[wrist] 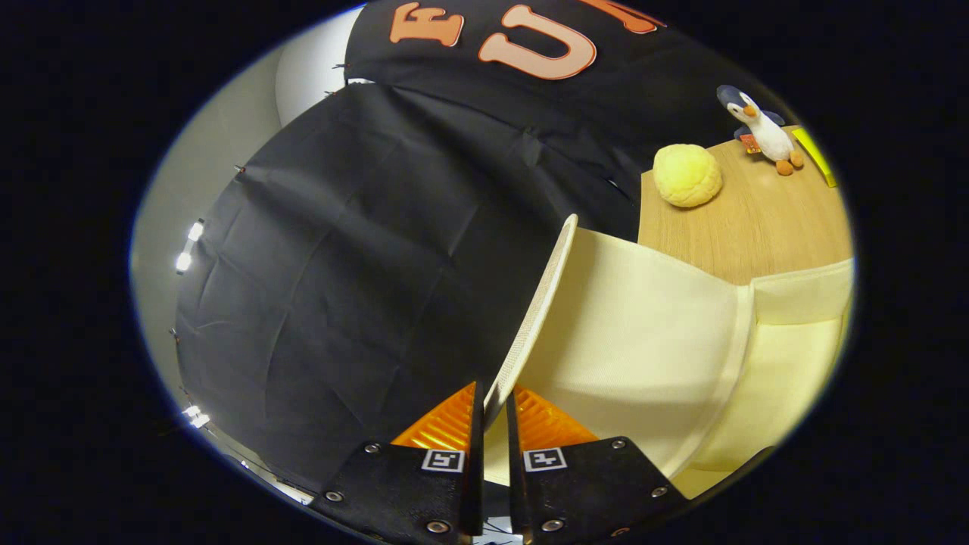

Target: Open the storage box then place both shoes into the box .Put the left shoe in first, then the right shoe, with the right side of both shoes facing outward in a uniform manner.

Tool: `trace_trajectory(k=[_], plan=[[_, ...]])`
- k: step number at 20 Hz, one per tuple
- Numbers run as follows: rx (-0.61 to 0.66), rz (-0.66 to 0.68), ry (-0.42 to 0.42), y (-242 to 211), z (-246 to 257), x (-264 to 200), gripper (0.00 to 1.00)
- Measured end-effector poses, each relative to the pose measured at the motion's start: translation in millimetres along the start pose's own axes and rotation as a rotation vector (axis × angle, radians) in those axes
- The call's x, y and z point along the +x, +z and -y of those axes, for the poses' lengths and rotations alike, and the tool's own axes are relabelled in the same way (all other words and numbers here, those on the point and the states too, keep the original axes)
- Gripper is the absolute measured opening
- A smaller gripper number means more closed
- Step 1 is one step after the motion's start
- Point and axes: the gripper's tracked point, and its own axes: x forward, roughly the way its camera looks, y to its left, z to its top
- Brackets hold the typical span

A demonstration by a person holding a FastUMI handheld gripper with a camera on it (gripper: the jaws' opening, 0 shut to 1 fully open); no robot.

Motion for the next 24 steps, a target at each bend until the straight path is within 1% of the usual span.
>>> trace_trajectory(k=[1,3,5,6,7,8,10,12,13,14,16,19,22,24], plan=[[-0.013,-0.007,-0.031,-3,4,10,0.14],[-0.023,-0.024,-0.067,-10,6,28,0.14],[-0.019,-0.034,-0.088,-15,6,36,0.19],[-0.025,-0.029,-0.099,-13,7,34,0.36],[-0.039,-0.026,-0.106,-12,10,30,0.44],[-0.061,-0.02,-0.111,-12,11,21,0.57],[-0.107,-0.009,-0.133,-12,22,0,0.67],[-0.148,0.014,-0.168,-11,44,-29,0.73],[-0.169,0.027,-0.19,-11,58,-44,0.74],[-0.195,0.041,-0.218,-9,71,-61,0.77],[-0.262,0.071,-0.289,-4,101,-97,0.81],[-0.355,0.141,-0.418,8,152,-153,0.82],[-0.387,0.196,-0.541,14,205,-209,0.83],[-0.385,0.213,-0.633,7,245,-242,0.82]])
